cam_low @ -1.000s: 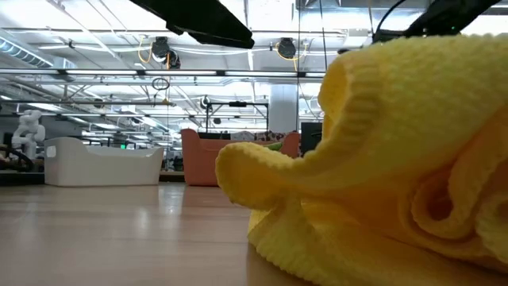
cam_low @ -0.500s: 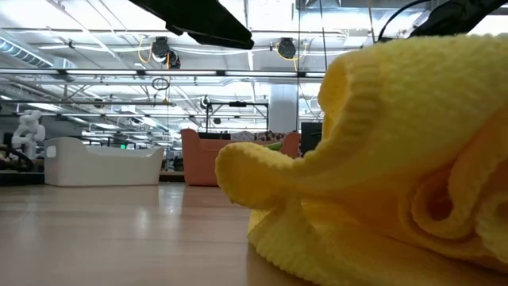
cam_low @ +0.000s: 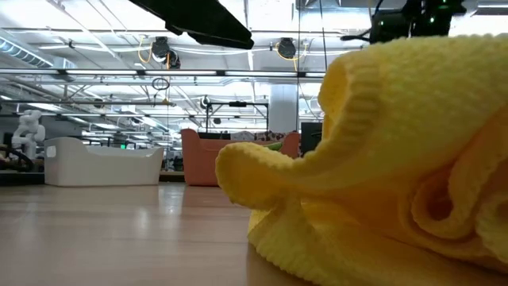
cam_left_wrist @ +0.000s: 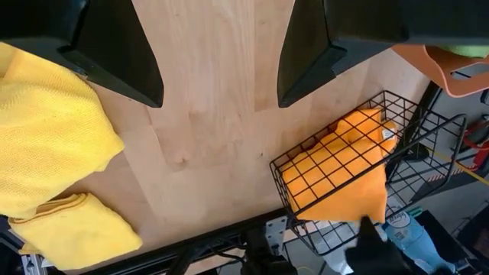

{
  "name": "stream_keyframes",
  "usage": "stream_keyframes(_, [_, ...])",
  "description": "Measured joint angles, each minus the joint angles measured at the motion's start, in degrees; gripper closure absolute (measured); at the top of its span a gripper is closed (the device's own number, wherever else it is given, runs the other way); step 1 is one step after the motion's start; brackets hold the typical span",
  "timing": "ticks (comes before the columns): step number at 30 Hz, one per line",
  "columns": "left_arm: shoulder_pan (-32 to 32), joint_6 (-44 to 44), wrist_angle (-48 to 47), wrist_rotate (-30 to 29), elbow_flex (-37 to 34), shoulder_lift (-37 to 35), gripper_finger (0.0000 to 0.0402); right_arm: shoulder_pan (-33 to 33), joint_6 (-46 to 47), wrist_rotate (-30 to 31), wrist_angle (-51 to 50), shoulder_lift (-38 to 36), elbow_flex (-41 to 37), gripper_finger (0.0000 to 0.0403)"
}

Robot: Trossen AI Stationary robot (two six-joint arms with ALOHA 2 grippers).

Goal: Sort microfiber towel by color & place in baskets
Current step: Put the orange towel into the wire basket

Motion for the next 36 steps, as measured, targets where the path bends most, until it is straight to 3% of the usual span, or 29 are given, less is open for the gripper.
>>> stream_keyframes(6, [-0.18,0.0,-0.05,0.0,0.0,0.0,0.0139,1.07,2.61,2.34,-1.96,-1.54,4.65,0.0165])
stream_keyframes(11, [-0.5,0.02,-0.37,0.0,0.0,0.0,0.0139,6.12,4.5,2.87,1.93,-3.58,2.92,0.0173])
stream_keyframes(17, [-0.52,0.29,-0.48,0.0,0.0,0.0,0.0139,13.26,7.53,2.57,6.84,-3.87,-2.18,0.023])
stream_keyframes(26, [-0.55,0.11,0.15,0.0,0.0,0.0,0.0139,12.77,9.36,7.07,14.55,-2.65,-13.07,0.0391])
stream_keyframes(36, [-0.55,0.07,0.21,0.96,0.02,0.0,0.0139,8.8,9.26,8.37,20.51,-2.23,-19.67,0.0398])
